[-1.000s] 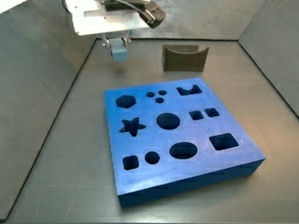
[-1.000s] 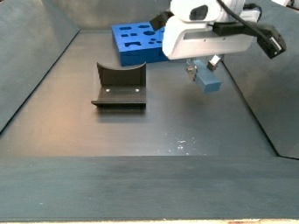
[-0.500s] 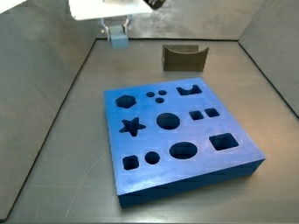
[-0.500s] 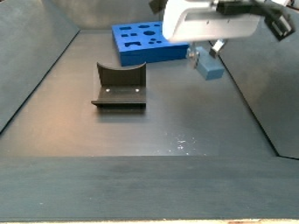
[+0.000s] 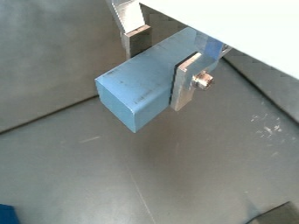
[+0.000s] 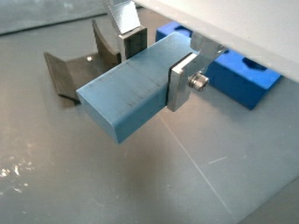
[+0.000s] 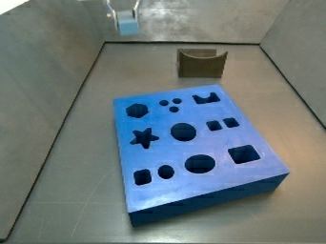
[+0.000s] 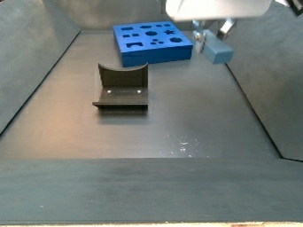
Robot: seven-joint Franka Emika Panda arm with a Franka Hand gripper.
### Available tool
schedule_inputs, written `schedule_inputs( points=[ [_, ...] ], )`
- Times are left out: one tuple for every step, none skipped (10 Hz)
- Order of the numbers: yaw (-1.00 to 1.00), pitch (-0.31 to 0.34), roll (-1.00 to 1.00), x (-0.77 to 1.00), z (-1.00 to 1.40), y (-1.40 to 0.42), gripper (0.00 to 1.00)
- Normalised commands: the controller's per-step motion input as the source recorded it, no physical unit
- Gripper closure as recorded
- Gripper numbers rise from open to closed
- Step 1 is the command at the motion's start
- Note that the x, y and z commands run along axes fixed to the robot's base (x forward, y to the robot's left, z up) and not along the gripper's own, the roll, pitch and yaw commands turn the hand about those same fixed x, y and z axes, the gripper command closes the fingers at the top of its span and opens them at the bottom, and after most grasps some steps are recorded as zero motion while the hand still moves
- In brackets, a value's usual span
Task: Pick up the rectangle object. Move up. Place the rectangle object on the fixture. Regrasp the rectangle object. Move to above the board. Insert the rectangle object.
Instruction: Place the rectangle object on the fixture.
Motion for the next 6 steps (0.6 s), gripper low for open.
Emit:
schedule_inputs(
  points=[
    [0.01, 0.107, 0.18, -0.03, 0.73, 0.02, 1.0],
    [0.02, 0.118, 0.18, -0.02, 0.56, 0.01, 1.0],
    [0.02, 0.13, 0.16, -0.01, 0.42, 0.01, 1.0],
    [0.02, 0.144, 0.15, 0.0, 0.28, 0.01, 1.0],
    [-1.0, -0.069, -0.13, 1.0, -0.01, 0.05, 1.0],
    [-1.0, -0.053, -0.16, 1.0, -0.03, 0.05, 1.0]
  ],
)
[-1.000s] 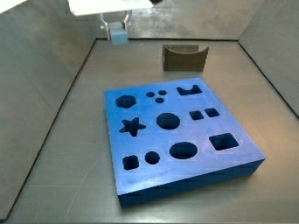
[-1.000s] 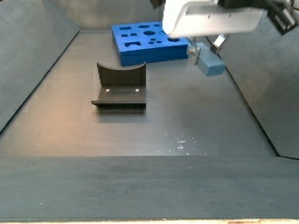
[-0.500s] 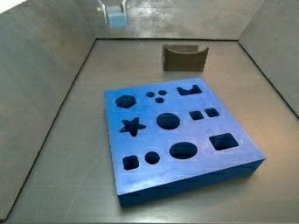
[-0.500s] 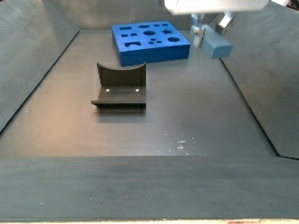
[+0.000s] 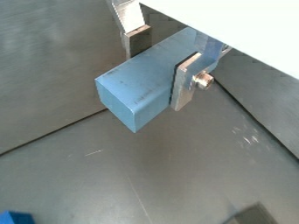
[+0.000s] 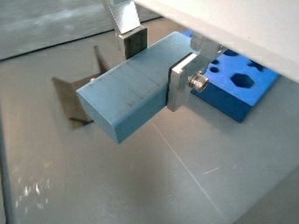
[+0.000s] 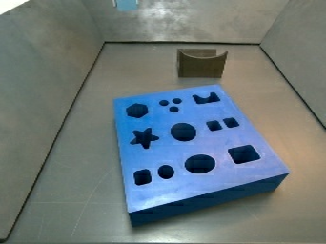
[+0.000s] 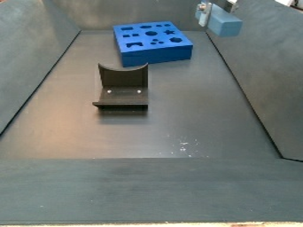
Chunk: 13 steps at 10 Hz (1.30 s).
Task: Pick up the rectangle object. Move up. Place the rectangle object on the fixture. Regrasp the rectangle object. Move to above the board. Insert the rectangle object.
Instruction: Place the rectangle object on the fixture.
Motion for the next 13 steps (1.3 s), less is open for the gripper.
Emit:
schedule_inputs(
  points=[
    [-0.64, -0.062, -0.24, 1.0, -0.03, 0.05, 1.0],
    [-0.42, -0.059, -0.24, 1.0, -0.03, 0.05, 1.0],
    [-0.32, -0.05, -0.24, 1.0, -0.03, 0.05, 1.0],
    [-0.19, -0.034, -0.24, 1.0, -0.03, 0.05, 1.0],
    [-0.13, -0.019, -0.24, 1.0, -0.04, 0.05, 1.0],
    [-0.09, 0.0, -0.25, 1.0, -0.04, 0.04, 1.0],
    [-0.08, 0.014, -0.25, 1.0, -0.04, 0.04, 1.0],
    [-0.07, 0.032, -0.26, 1.0, -0.04, 0.04, 1.0],
    [-0.06, 0.042, -0.26, 1.0, -0.04, 0.04, 1.0],
    [-0.06, 0.065, -0.27, 1.0, -0.04, 0.04, 1.0],
    [-0.06, 0.082, -0.28, 1.0, -0.04, 0.04, 1.0],
    [-0.06, 0.097, -0.28, 1.0, -0.04, 0.04, 1.0],
    [-0.07, 0.117, -0.28, 1.0, -0.03, 0.04, 1.0]
  ],
)
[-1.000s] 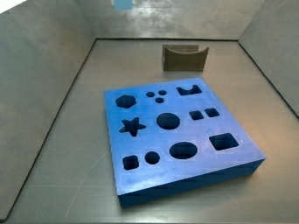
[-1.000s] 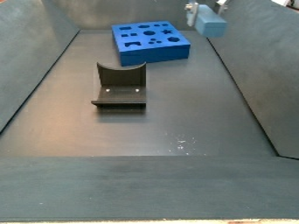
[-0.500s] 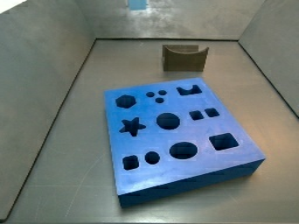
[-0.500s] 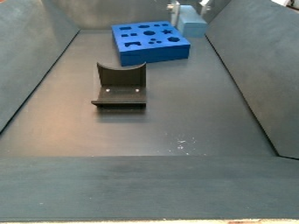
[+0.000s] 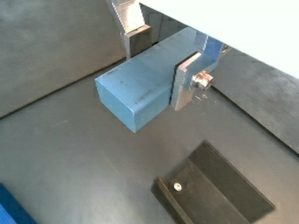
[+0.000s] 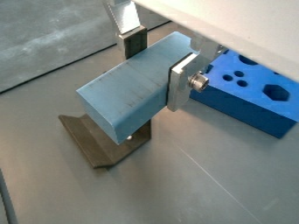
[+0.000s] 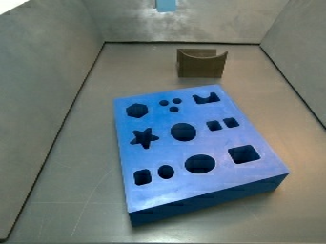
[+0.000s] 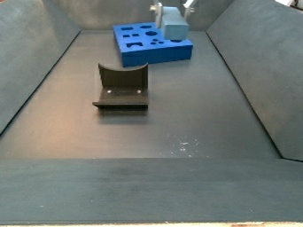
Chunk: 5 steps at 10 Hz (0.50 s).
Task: Pick up the rectangle object. Move up. Place the rectangle object on the fixture. Regrasp the rectangle object. Move to above the board. Insert the rectangle object.
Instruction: Place the rectangle object on the fixture.
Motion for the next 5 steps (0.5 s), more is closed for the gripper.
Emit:
schedule_inputs(
  points=[
    [-0.2, 0.224, -1.0, 1.0, 0.03, 0.4, 1.0],
    [-0.2, 0.228, -1.0, 1.0, 0.03, 0.41, 1.0],
    [-0.19, 0.238, -1.0, 1.0, 0.03, 0.36, 1.0],
    [-0.19, 0.245, -1.0, 1.0, 0.02, 0.28, 1.0],
    [-0.19, 0.254, -1.0, 1.0, 0.0, 0.21, 1.0]
  ],
)
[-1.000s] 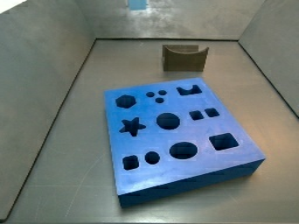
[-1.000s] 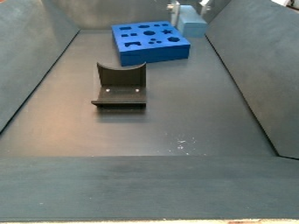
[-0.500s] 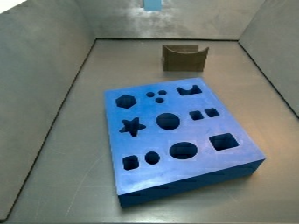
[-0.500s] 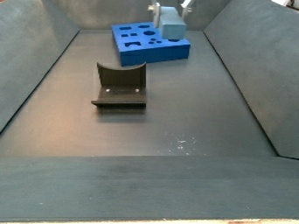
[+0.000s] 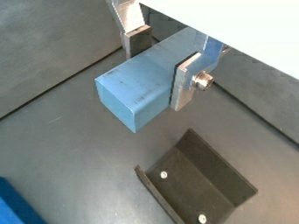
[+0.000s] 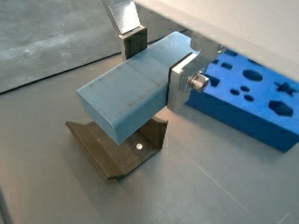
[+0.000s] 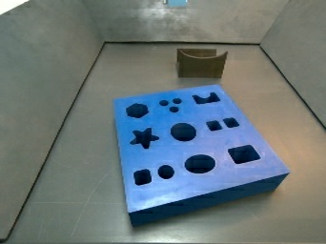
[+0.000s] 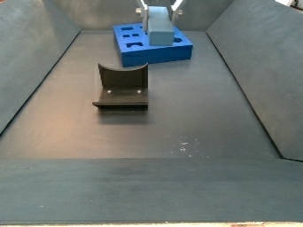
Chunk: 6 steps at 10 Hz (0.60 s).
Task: Pick up the rectangle object. Move up. Place the rectangle object on the fixture. Regrasp the rectangle object. Move to above the board. Insert the rectangle object.
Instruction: Place the rectangle object on the fixture.
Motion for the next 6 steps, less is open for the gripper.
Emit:
schedule_inputs(
  points=[
    [-0.19, 0.258, -1.0, 1.0, 0.0, 0.18, 1.0],
    [-0.19, 0.261, -1.0, 1.0, -0.01, 0.15, 1.0],
    [-0.2, 0.262, -1.0, 1.0, -0.01, 0.13, 1.0],
    [-0.2, 0.268, -1.0, 0.92, -0.02, 0.1, 1.0],
    [-0.21, 0.271, -1.0, 0.85, -0.01, 0.08, 1.0],
    [-0.21, 0.273, -1.0, 0.75, -0.02, 0.07, 1.0]
  ],
)
